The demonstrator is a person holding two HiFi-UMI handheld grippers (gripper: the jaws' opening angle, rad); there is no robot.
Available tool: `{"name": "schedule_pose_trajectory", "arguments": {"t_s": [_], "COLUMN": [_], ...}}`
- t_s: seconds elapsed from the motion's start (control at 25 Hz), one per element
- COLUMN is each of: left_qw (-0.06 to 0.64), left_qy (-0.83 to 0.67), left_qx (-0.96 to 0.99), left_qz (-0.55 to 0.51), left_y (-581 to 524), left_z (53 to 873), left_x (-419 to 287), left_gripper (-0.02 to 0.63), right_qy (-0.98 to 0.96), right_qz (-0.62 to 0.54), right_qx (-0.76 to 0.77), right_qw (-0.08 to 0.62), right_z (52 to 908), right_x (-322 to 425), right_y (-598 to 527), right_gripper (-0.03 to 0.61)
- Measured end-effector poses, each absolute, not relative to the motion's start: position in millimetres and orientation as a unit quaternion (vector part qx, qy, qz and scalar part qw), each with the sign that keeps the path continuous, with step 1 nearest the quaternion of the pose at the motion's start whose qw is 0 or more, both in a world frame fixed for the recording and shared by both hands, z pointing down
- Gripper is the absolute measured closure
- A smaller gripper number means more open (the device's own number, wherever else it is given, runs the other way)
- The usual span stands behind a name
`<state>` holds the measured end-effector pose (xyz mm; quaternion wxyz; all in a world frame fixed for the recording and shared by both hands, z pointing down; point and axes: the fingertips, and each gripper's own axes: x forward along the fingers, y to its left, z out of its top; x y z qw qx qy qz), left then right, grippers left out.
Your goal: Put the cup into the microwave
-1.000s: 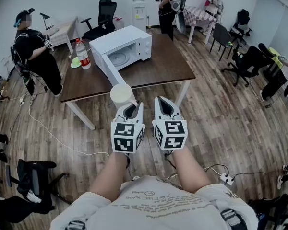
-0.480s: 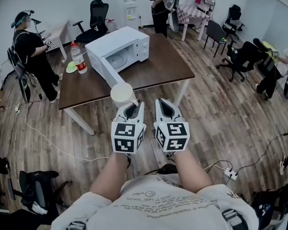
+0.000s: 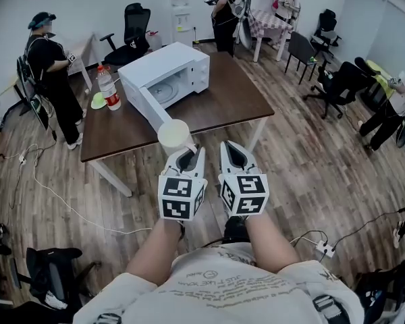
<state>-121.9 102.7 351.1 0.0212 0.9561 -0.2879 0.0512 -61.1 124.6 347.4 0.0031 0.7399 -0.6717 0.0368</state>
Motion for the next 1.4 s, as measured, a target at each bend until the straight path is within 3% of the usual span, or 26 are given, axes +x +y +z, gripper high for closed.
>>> {"name": "schedule_pose_trajectory", "arguments": {"t_s": [0.72, 1.4], "left_qw": [0.007, 0.029], "left_qy": [-0.332, -0.387], "left_qx": [0.943, 0.919], "left_qz": [0.028, 0.069], "left_y": [-21.1, -150.9], "left_z": [351.9, 386.5], "left_x": [-30.1, 59.9], "left_gripper": [0.578, 0.578], "right_qy": [-0.709, -0.757], "right_qz": [0.015, 0.066], "right_qx": [0.705, 0.650], "right_qw": [-0.005, -0.011], "right_z": [348.5, 373.4], "right_x": [35.1, 122.8], "right_y": [-16.2, -160.0], "right_gripper": [0.567, 0.566]}}
